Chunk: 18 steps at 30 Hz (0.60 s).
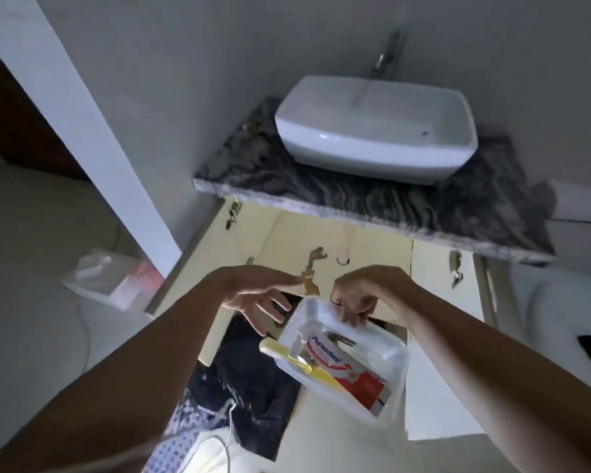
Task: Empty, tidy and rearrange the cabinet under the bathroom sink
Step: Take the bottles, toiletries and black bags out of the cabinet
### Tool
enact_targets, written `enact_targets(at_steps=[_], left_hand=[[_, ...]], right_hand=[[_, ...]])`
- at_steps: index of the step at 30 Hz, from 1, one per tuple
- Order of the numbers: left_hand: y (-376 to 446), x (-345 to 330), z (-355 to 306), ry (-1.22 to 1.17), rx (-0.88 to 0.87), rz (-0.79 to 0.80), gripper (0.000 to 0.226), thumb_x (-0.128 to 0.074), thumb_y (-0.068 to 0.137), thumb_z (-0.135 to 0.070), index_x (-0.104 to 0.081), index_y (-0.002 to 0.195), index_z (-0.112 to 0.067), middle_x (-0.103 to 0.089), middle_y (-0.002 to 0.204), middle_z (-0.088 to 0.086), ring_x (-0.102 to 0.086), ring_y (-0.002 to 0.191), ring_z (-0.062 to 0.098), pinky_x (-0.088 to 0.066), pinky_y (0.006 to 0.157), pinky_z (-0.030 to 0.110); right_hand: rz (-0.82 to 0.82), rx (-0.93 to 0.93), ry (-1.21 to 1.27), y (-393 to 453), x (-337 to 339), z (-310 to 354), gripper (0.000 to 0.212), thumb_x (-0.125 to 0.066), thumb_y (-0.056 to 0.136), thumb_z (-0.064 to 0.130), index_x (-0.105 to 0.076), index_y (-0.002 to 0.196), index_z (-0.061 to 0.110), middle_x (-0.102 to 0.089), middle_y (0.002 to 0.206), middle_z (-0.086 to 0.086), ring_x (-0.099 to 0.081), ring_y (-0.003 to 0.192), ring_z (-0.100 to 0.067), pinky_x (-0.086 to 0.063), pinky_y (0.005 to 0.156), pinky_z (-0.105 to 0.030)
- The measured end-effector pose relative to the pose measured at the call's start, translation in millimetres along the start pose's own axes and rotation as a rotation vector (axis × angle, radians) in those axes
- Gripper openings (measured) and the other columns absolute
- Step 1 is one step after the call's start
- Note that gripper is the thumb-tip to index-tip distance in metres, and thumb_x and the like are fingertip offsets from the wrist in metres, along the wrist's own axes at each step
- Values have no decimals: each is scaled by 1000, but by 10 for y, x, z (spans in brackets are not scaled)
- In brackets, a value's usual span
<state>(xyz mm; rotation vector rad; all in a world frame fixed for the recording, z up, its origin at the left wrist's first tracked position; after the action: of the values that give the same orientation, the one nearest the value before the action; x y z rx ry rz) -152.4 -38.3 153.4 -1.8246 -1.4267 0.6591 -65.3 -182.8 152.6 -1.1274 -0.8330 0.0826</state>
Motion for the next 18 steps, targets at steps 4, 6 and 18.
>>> enact_targets(at_steps=[4,6,18], left_hand=[[-225,22,-304,165,-13,73,48,-62,89,-39,-48,131,-20,-54,134,16,-62,106,37,-57,77,49],[-271,122,-367,188,-21,30,45,-60,91,-34,-51,130,-14,-57,128,16,-64,98,34,-59,69,41],[-524,1467,-165,-421,-261,-340,37,-50,97,-10,-47,133,-3,-63,91,25,-69,62,29,-61,59,36]], right_hand=[[-35,-16,-85,-278,528,277,26,-58,93,11,-62,115,-1,-69,81,-6,-60,55,-8,-50,56,-20],[-66,-10,-149,-349,760,424,26,-58,93,14,-62,115,2,-72,96,-11,-60,60,-10,-50,62,-21],[-1151,-12,624,-613,1548,473,18,-60,85,28,-66,84,10,-65,86,-8,-61,93,-26,-39,69,-26]])
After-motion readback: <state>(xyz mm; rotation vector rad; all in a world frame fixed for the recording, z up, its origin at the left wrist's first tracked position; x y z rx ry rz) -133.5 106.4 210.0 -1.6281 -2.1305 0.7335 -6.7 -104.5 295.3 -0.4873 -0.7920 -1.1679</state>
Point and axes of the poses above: each hand's wrist, its own y-axis towards the middle knuckle, its own x-axis out of the back of the hand, z = x × y, the point moved 5 cm from there along y, towards the middle knuckle
